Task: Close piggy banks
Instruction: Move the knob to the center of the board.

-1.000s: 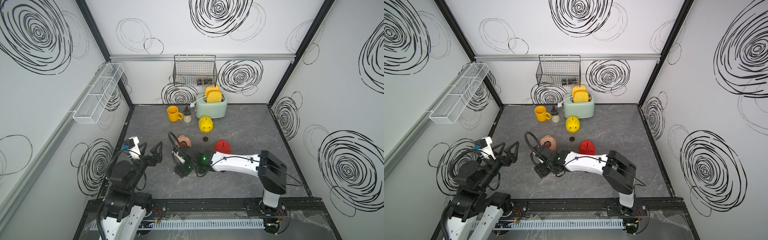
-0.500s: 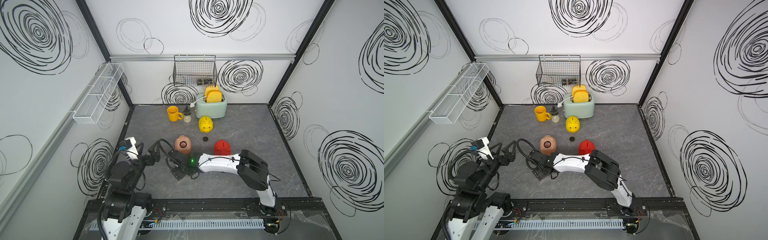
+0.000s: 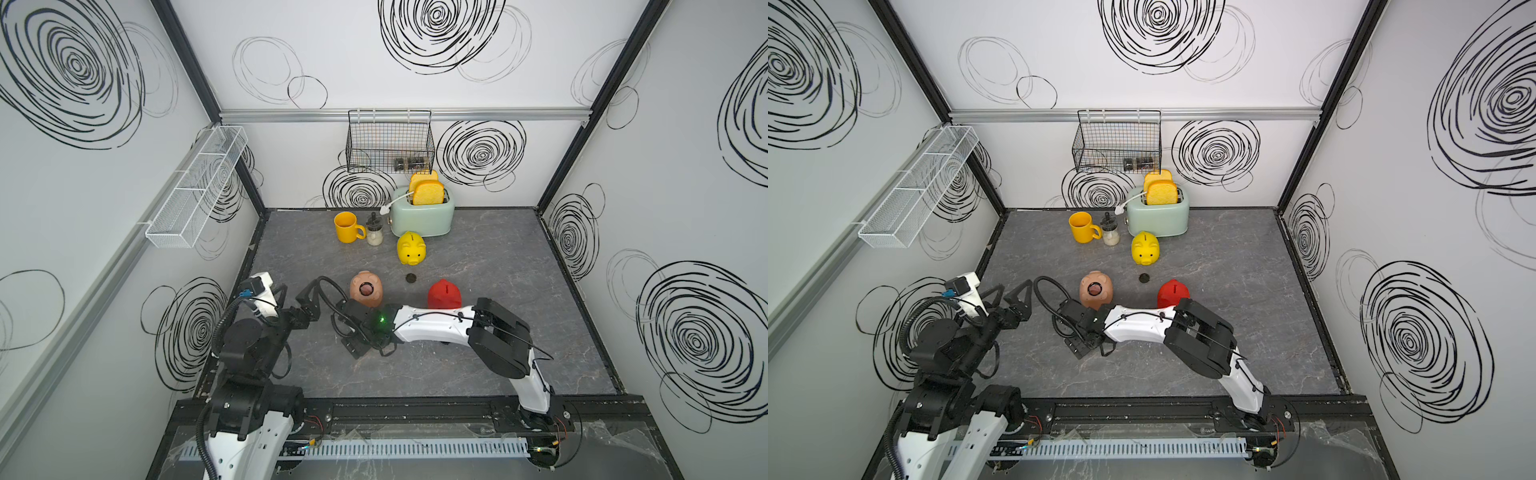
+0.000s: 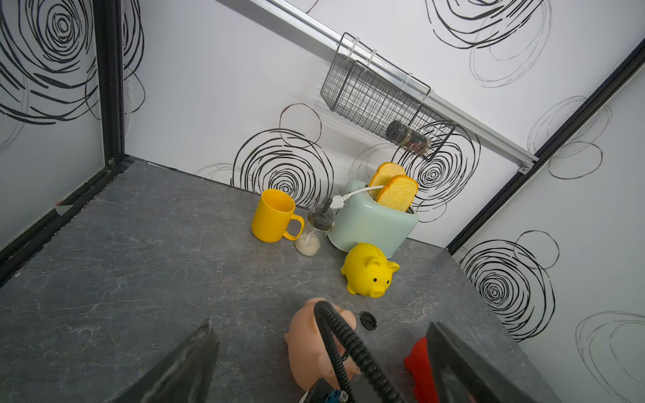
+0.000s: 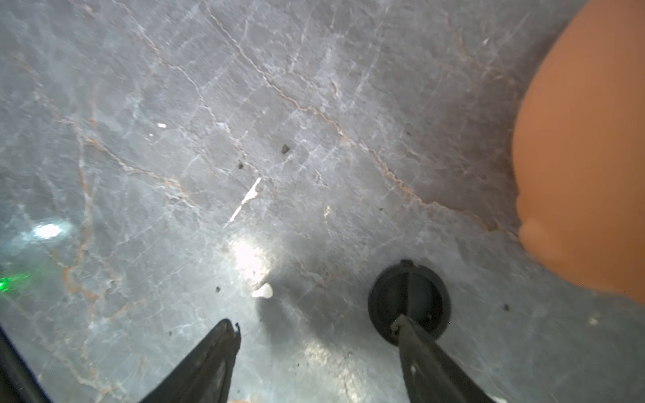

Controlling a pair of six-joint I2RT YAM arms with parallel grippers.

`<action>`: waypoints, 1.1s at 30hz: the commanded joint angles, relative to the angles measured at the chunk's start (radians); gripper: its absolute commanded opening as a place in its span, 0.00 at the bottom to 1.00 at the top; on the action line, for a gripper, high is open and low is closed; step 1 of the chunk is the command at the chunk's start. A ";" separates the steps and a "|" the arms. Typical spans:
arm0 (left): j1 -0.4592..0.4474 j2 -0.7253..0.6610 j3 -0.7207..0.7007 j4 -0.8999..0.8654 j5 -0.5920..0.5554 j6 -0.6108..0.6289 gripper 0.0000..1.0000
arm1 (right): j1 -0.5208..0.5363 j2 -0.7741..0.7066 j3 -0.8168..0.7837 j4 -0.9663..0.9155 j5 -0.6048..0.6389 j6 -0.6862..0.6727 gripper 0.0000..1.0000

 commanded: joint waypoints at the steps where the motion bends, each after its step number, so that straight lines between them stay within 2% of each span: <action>1: 0.009 0.010 0.000 0.016 -0.008 -0.002 0.96 | -0.009 0.012 0.022 0.012 -0.007 -0.013 0.75; 13: 0.011 0.017 0.000 0.016 -0.005 -0.002 0.96 | -0.007 0.019 -0.004 0.016 -0.016 -0.003 0.74; 20: 0.010 0.018 0.000 0.016 -0.005 -0.002 0.96 | 0.036 -0.005 -0.067 0.002 -0.025 0.031 0.74; 26: 0.011 0.017 0.001 0.014 -0.006 -0.002 0.96 | 0.130 -0.075 -0.176 0.000 -0.022 0.072 0.73; 33: 0.032 -0.018 -0.002 0.017 -0.009 -0.002 0.96 | 0.200 -0.208 -0.399 0.046 -0.044 0.177 0.73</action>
